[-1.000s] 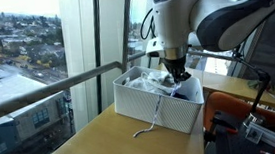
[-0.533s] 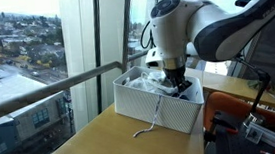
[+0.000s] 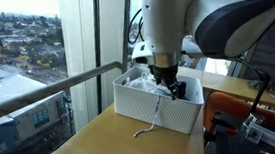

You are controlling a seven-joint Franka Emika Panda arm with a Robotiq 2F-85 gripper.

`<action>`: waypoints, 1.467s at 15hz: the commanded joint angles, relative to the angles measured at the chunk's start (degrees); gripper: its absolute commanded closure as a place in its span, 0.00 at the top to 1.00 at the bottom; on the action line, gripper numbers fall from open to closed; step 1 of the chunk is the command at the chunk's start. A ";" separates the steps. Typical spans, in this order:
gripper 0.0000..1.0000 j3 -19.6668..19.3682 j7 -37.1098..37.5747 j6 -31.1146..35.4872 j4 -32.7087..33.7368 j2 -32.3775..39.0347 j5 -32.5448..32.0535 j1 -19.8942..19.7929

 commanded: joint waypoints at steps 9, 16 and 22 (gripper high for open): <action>1.00 2.23 -8.01 -3.36 7.67 9.14 -1.12 5.34; 1.00 1.52 -15.97 -7.24 12.31 15.26 -4.22 5.58; 1.00 0.58 -19.39 -10.40 14.76 17.42 -7.58 4.52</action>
